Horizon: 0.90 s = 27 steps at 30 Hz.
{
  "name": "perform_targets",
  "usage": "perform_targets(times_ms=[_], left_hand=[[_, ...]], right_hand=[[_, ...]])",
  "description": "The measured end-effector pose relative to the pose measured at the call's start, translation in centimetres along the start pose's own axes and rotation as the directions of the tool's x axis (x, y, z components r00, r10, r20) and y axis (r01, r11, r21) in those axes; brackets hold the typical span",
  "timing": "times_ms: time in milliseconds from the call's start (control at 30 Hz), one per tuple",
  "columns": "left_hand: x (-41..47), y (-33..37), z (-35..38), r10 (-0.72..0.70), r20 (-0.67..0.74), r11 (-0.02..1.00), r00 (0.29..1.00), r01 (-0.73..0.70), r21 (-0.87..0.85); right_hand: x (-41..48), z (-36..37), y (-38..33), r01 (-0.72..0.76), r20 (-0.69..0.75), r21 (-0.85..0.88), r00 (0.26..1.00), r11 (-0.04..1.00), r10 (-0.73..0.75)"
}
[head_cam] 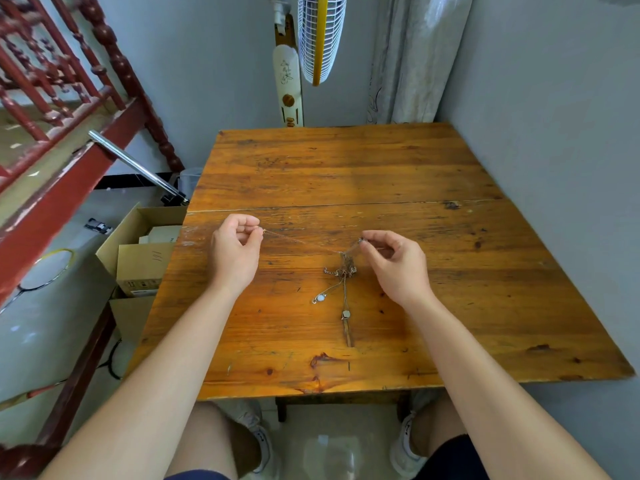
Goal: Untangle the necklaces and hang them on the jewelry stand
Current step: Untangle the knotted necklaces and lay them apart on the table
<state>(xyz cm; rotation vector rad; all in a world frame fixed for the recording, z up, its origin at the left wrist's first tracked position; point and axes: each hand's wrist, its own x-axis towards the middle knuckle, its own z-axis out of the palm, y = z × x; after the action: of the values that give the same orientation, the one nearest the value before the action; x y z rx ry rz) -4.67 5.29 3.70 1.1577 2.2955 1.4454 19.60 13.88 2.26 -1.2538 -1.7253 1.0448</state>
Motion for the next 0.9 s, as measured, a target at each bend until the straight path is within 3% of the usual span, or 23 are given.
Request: perform_targets(times_ms=[333,500,667,767,900], left_hand=[[0.5,-0.5,2.5,0.09,0.16,0.931,0.983,-0.14,0.337],[-4.1,0.9,2.3,0.143,0.145,0.958,0.979,-0.174,0.229],[-8.9,0.8,3.0,0.192,0.288,0.927,0.938,-0.27,0.26],[-10.0,0.6,3.1,0.243,0.277,0.898,0.929,-0.324,0.299],[-10.7,0.6,2.2,0.213,0.255,0.901,0.943,-0.291,0.323]], right_hand=[[1.9,0.4,1.8,0.048,0.023,-0.312,0.999,0.949,-0.042],[-2.0,-0.4,1.8,0.09,0.006,-0.236,0.996,0.967,-0.091],[-6.4,-0.4,1.7,0.221,0.155,-0.452,0.974,0.864,-0.168],[-7.4,0.1,1.5,0.271,0.158,-0.504,0.962,0.82,-0.221],[-8.3,0.2,1.5,0.274,0.154,-0.507,0.962,0.817,-0.227]])
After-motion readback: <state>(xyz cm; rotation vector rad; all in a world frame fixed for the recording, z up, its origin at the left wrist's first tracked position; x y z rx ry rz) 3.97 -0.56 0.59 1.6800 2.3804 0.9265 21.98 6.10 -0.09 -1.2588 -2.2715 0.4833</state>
